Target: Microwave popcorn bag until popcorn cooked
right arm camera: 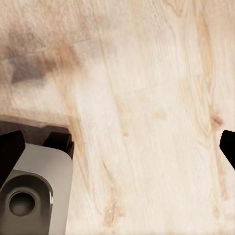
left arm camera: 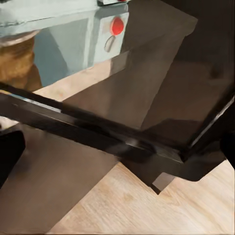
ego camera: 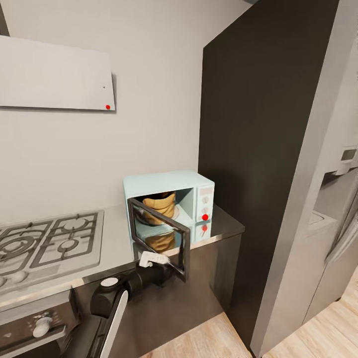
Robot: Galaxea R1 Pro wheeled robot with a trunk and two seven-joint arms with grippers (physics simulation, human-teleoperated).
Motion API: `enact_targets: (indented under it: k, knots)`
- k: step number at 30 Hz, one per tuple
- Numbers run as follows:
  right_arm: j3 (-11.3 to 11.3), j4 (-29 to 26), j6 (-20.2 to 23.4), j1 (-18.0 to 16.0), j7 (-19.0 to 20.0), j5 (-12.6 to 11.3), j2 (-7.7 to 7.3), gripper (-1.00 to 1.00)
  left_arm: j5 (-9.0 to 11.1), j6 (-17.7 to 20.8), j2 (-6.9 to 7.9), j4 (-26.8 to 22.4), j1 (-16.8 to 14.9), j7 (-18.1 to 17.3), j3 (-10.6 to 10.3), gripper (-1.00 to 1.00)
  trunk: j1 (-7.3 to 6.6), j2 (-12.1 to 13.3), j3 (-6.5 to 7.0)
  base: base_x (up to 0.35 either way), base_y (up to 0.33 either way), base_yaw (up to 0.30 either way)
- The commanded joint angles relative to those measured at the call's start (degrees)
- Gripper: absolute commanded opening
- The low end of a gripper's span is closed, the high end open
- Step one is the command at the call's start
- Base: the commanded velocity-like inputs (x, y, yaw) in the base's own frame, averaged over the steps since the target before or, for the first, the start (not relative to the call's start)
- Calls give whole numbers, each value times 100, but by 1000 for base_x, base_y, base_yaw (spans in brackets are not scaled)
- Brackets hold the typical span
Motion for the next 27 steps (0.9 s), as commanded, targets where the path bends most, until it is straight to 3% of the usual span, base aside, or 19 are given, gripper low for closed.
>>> enact_targets:
  k: [1,2,5,10,14,24,27]
  knots:
    - [-47,10,2,-7,12,35,-4,100,-14,30,-15,-6,-4,169,-29,100,0,-5,-7,0,0,0]
    - [-51,10,1,-7,12,33,-4,100,-12,30,-96,2,-4,539,-517,100,0,-5,-7,0,0,0]
    - [-48,10,1,-7,12,37,-4,100,-11,30,-114,3,-4,581,-749,100,0,-5,-7,0,0,0]
    - [-47,10,1,-7,14,38,-4,100,-6,24,-148,4,-4,591,-839,100,0,-5,-7,0,0,0]
    - [-50,10,15,-7,9,27,3,100,-10,22,-152,7,-4,599,-1030,100,0,-5,-5,0,0,-24]
    - [-55,10,27,-7,4,19,5,100,-9,-51,-152,-2,-4,626,-1064,100,0,-5,26,0,0,-200]
    - [-55,10,27,-7,4,19,5,100,-6,-113,-149,-2,-4,969,-1053,100,0,-5,36,0,0,-219]
